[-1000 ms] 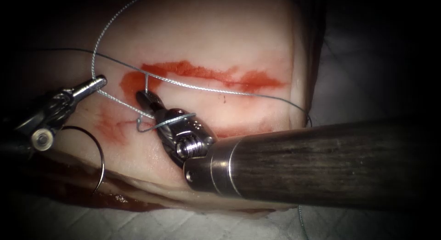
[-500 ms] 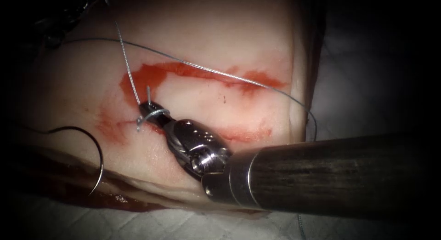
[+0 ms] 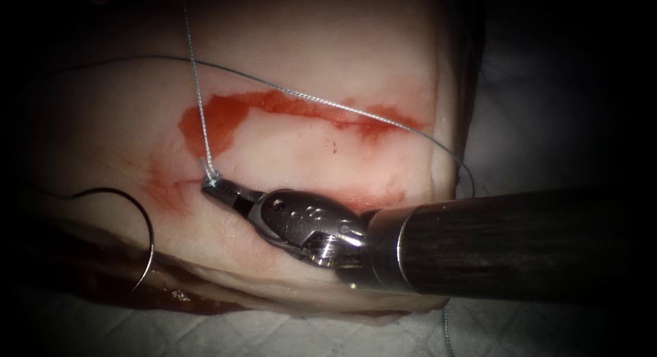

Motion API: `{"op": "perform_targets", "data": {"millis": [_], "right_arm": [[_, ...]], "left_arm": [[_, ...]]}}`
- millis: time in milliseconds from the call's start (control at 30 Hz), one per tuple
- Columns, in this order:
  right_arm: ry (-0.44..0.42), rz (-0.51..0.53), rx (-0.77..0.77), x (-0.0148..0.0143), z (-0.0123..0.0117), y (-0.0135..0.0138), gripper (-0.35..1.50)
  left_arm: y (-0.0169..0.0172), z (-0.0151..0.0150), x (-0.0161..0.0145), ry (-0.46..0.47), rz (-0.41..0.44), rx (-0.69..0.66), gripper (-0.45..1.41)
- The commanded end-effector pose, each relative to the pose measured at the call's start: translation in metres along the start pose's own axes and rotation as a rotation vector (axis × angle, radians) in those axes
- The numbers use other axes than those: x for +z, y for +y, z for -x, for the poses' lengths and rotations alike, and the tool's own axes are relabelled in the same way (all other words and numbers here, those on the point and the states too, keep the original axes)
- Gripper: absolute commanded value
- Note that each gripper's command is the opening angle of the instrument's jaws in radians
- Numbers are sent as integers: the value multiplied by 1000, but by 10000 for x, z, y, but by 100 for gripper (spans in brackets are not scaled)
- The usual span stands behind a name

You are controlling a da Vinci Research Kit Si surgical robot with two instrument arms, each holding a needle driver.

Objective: Wound Closure

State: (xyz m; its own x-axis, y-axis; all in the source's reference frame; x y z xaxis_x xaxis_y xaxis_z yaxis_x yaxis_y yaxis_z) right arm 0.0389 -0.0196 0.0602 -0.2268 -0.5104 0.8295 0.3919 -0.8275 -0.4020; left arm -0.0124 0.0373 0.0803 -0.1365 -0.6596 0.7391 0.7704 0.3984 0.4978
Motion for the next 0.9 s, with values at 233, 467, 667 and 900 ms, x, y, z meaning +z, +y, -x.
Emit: {"op": "perform_targets", "data": {"millis": [233, 467, 667, 900], "right_arm": [[16, 105, -146, 17, 5, 19, -35], [63, 156, -185, 25, -7, 33, -35], [78, 169, -201, 23, -10, 36, -35], [99, 183, -146, 24, -20, 45, -35]], "left_arm": [[12, 9, 32, -7, 45, 44, -45], [12, 15, 60, -8, 61, 89, -45], [9, 18, 76, -7, 66, 123, -45], [4, 21, 99, -3, 24, 121, -45]]}}
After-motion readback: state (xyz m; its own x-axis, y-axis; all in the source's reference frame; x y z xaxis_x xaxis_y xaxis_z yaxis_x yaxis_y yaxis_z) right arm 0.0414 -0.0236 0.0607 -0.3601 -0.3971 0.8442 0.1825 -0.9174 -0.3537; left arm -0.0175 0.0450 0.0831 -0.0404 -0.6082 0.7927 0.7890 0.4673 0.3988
